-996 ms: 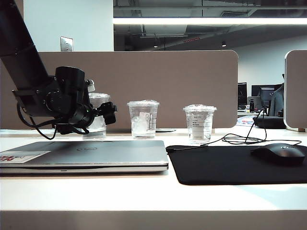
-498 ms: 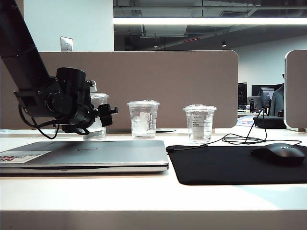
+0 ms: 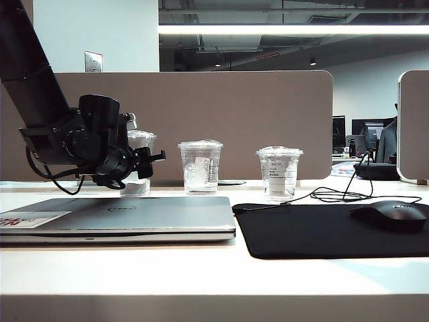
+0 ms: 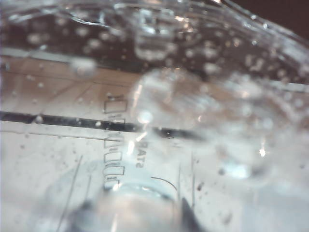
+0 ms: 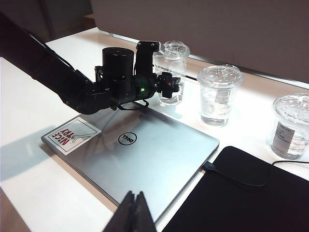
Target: Pick up the coffee cup on the left and place it on the left side of the laptop.
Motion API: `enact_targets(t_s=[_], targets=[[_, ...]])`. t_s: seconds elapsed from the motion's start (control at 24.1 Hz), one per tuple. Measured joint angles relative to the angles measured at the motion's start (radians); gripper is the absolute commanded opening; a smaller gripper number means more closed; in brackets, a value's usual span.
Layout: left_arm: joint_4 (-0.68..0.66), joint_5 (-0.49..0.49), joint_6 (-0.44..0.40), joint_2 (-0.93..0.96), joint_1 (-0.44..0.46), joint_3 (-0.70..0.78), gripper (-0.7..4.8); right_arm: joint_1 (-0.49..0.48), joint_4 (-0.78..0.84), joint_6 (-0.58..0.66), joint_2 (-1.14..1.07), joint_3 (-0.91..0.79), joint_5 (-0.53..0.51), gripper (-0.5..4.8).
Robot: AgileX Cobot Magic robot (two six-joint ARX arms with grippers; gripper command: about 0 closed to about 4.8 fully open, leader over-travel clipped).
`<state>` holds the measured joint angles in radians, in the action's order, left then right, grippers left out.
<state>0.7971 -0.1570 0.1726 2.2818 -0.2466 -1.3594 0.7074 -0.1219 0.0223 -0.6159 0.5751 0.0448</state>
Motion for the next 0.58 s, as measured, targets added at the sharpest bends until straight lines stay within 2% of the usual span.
enact_targets(t_s=[0.21,0.37,0.58], targets=[[-0.024,0.01,-0.007,-0.016,0.0,0.002,2.09,0.0,0.0,0.0,0.0,0.0,0.0,-0.03],[-0.086,0.037,-0.078,-0.09,0.0,0.002,2.09,0.0,0.0,0.0,0.0,0.0,0.0,-0.03],[-0.154,0.04,-0.112,-0.193,0.001,0.002,2.09,-0.001,-0.001,0.0,0.0,0.0,0.0,-0.03]])
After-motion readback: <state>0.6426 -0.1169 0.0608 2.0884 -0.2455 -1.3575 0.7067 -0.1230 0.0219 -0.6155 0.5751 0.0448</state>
